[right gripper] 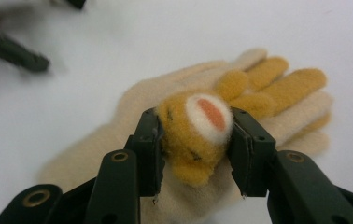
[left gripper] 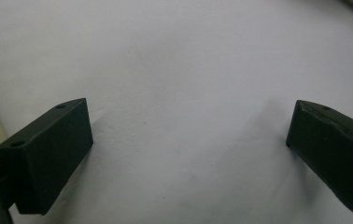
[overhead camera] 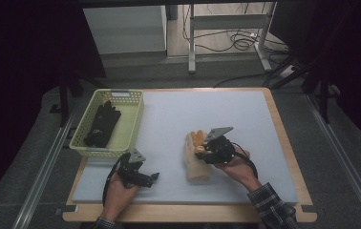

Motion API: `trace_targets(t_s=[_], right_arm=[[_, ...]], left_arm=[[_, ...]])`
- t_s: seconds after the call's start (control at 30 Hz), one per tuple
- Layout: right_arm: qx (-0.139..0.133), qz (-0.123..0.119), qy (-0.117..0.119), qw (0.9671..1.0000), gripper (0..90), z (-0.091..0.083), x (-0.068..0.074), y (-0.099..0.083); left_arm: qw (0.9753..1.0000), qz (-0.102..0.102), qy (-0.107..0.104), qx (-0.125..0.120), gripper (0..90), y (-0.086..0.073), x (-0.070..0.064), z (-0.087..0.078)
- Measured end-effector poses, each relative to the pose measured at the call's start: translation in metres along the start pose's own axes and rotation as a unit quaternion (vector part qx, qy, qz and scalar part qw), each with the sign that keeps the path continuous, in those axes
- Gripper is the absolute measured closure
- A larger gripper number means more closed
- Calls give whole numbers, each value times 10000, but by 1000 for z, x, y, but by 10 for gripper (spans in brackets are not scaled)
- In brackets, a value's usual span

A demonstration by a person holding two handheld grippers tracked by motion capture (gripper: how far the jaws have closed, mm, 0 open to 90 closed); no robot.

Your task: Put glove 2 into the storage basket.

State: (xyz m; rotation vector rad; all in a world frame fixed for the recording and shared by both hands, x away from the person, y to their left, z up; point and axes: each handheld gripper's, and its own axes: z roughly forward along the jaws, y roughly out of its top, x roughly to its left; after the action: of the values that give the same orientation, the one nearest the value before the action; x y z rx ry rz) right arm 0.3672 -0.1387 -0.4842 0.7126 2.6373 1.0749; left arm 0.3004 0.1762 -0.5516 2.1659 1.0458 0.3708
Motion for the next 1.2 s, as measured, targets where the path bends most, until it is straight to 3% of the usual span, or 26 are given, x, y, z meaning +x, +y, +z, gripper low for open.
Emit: trace_targets(t_s=[0.1,0.2,0.37,0.47,0.53,0.7,0.87,0.97,1.1,1.2], right_arm=[[-274,341,-214,9988,578,-15,8,3],[-401,623,-215,9970,575,-22,13,3],[-226,591,-510,9967,563,-9,14,-7],[-101,723,-428,9964,515,4,9,-18],[-175,758,-348,9964,476,6,8,-23],[-304,615,-331,9971,388,-6,4,-19],[-483,632,-337,9963,381,-25,-4,-19],[-517,728,-332,9954,433,-32,-10,-25],[-405,845,-391,9948,643,-36,-14,-39],[-286,773,-353,9960,774,-33,-10,-50]], left_arm=[[10000,-16,3,-15,5,0,0,0],[10000,-12,4,-14,5,0,0,0],[10000,-9,-2,0,5,0,0,0],[10000,-11,-2,-1,5,0,0,0],[10000,-13,-2,-2,5,0,0,0],[10000,0,1,0,5,0,0,0],[10000,-12,-1,-1,5,0,0,0],[10000,-11,-1,-2,5,0,0,0],[10000,-9,-1,-2,5,0,0,0],[10000,-9,-1,-1,5,0,0,0]])
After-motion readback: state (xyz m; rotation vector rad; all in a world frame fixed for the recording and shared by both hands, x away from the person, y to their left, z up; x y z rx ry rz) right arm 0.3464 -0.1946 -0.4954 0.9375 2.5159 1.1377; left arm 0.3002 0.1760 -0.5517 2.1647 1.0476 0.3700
